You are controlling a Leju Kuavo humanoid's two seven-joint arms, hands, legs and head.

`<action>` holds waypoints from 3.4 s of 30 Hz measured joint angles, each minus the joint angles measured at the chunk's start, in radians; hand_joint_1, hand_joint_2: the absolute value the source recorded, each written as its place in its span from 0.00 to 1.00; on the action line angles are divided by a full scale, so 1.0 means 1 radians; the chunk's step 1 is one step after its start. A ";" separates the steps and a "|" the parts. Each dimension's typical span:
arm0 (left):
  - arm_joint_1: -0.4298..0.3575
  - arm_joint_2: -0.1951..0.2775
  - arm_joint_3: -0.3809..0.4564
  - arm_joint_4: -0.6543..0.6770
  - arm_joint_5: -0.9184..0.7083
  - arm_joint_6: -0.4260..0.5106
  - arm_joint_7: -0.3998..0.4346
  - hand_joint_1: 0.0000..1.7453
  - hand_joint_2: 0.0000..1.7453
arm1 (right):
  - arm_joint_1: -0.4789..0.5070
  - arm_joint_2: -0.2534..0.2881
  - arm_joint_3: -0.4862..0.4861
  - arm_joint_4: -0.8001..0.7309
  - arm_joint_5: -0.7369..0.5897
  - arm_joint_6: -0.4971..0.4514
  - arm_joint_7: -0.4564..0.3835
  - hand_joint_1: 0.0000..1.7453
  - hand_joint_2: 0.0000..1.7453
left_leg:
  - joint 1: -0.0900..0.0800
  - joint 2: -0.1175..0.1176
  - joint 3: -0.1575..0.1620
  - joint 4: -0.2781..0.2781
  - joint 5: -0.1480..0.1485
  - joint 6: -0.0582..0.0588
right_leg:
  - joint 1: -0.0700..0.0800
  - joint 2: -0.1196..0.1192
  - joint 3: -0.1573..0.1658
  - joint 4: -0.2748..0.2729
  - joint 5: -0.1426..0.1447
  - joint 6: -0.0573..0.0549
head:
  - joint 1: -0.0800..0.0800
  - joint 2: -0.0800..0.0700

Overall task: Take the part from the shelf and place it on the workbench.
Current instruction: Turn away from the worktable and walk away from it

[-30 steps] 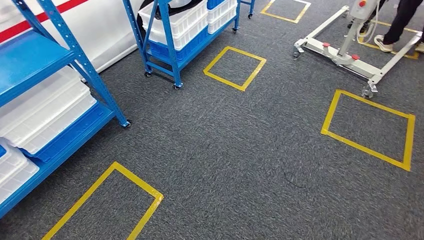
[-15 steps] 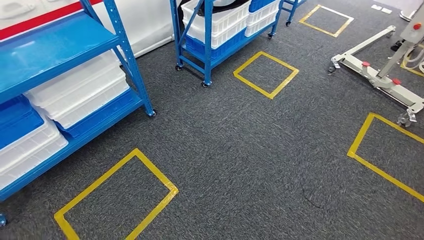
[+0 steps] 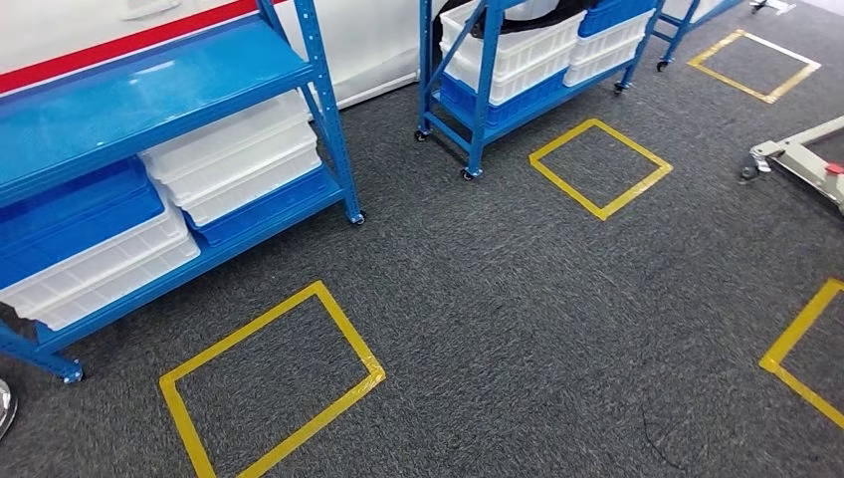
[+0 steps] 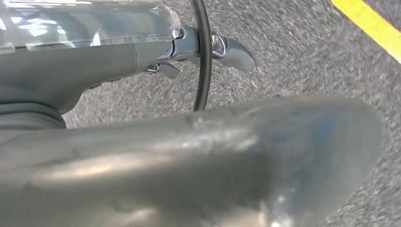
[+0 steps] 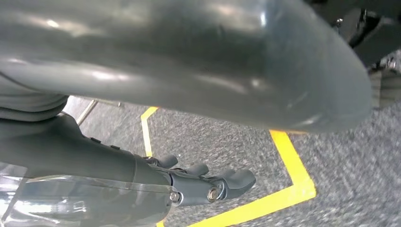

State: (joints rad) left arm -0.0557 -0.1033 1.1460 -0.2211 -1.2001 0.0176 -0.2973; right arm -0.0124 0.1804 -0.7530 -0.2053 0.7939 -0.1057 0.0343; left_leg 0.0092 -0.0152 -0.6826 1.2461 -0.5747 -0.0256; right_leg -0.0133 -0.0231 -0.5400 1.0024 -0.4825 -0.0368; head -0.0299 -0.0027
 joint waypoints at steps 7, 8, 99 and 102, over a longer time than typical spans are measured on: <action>0.001 0.001 0.000 0.000 0.000 -0.001 0.000 0.00 0.00 | -0.002 0.000 0.000 0.000 0.000 0.000 0.000 0.00 0.00 | 0.004 0.086 0.120 -0.220 0.116 0.002 | 0.006 -0.086 0.020 0.009 -0.025 0.025 | 0.000 0.000; 0.001 0.001 0.000 0.000 0.000 -0.001 0.000 0.00 0.00 | -0.003 0.000 0.000 0.000 0.001 0.000 0.000 0.00 0.00 | 0.002 0.088 0.121 -0.227 0.114 0.009 | 0.009 -0.094 0.023 0.009 -0.027 0.031 | 0.000 0.000; 0.001 -0.051 0.127 -0.001 0.118 0.040 -0.012 0.00 0.00 | 0.002 0.010 -0.050 0.001 -0.003 -0.006 -0.001 0.00 0.00 | -0.007 0.017 0.086 -0.201 0.124 0.022 | 0.008 0.018 0.045 0.017 -0.046 0.017 | 0.001 0.000; 0.000 -0.057 0.134 -0.002 0.118 0.039 -0.012 0.00 0.00 | -0.001 0.011 -0.052 0.001 -0.004 -0.005 -0.001 0.00 0.00 | -0.008 0.014 0.101 -0.222 0.124 0.043 | 0.010 0.019 0.054 0.026 -0.047 0.036 | 0.001 0.000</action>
State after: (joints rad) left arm -0.0558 -0.1604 1.2795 -0.2226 -1.0821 0.0563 -0.3090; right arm -0.0131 0.1913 -0.8051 -0.2042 0.7898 -0.1110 0.0334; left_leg 0.0015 -0.0011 -0.5814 1.0236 -0.4506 0.0173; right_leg -0.0035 -0.0046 -0.4861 1.0286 -0.5290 -0.0008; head -0.0288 -0.0027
